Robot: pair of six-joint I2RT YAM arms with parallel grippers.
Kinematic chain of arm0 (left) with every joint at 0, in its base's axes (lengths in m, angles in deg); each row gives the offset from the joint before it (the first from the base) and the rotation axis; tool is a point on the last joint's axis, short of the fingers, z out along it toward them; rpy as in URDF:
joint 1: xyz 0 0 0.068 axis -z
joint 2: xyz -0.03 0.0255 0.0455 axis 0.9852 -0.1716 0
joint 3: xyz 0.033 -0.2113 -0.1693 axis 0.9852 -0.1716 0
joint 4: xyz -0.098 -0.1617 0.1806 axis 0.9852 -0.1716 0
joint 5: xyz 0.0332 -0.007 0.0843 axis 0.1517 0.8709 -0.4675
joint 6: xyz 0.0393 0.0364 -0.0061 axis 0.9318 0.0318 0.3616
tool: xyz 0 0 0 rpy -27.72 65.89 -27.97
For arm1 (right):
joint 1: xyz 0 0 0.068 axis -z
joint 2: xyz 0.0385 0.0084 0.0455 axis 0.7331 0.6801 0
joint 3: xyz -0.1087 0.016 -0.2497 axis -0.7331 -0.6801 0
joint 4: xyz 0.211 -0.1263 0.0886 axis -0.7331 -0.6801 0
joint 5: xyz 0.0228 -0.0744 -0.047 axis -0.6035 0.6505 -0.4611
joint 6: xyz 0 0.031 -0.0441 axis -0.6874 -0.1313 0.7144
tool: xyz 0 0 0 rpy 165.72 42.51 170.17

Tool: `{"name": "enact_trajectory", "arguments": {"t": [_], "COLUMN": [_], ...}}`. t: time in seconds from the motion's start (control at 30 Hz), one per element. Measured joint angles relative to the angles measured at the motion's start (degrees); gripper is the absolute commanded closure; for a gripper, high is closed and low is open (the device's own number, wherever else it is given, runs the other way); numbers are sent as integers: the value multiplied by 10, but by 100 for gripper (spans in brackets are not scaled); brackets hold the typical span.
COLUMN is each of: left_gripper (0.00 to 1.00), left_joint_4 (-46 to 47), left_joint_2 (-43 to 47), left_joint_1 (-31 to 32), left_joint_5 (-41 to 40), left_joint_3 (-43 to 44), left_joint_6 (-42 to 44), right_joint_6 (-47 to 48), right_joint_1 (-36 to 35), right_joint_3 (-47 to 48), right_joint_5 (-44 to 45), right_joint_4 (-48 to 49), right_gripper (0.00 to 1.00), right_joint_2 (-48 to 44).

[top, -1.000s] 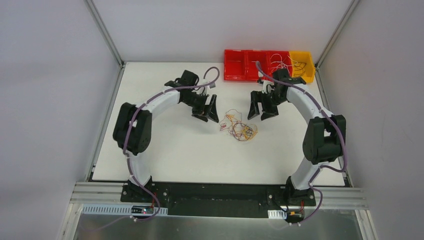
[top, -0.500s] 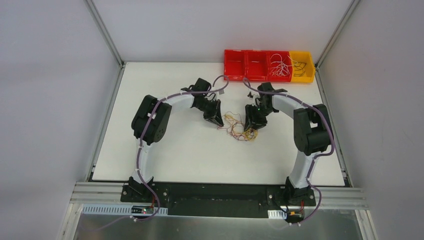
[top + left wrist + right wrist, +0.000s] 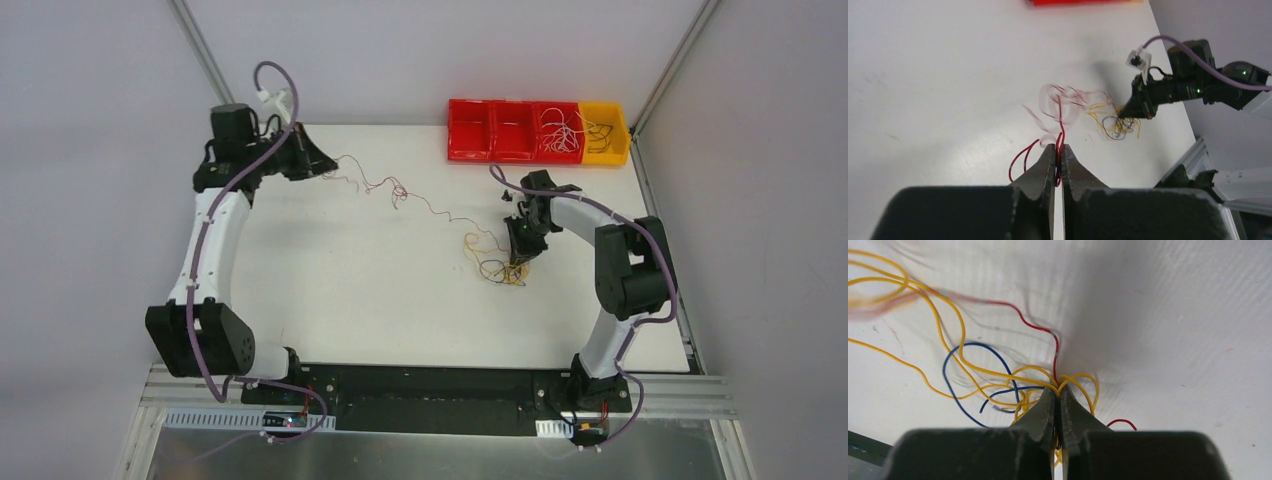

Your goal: Untangle the cables

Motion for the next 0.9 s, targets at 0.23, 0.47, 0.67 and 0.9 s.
{"name": "enact_trajectory", "arguments": {"t": [0.23,0.47,0.67,0.9], "left_gripper": [100,100,100,100], "left_joint_4": [-39,-72,-57,-30], "left_joint_2": [44,29,-49,-100], "left_joint_1": [-114,-129,-242,-273], "left_joint_5": [7,6,-16,-1], "left_joint_3": [92,192,394,443], "left_joint_6": [10,10,-43,-133], "right_joint_6": [27,45,53,59], "right_joint_1": [25,14,17,16], "right_joint_3": [-5,-8,-11,-3], "right_joint_5": [6,25,31,35], "right_joint_4": [-9,-7,-8,-17], "right_gripper": [100,100,100,100], "right_joint_2": [-5,-9,-11,-8]}}
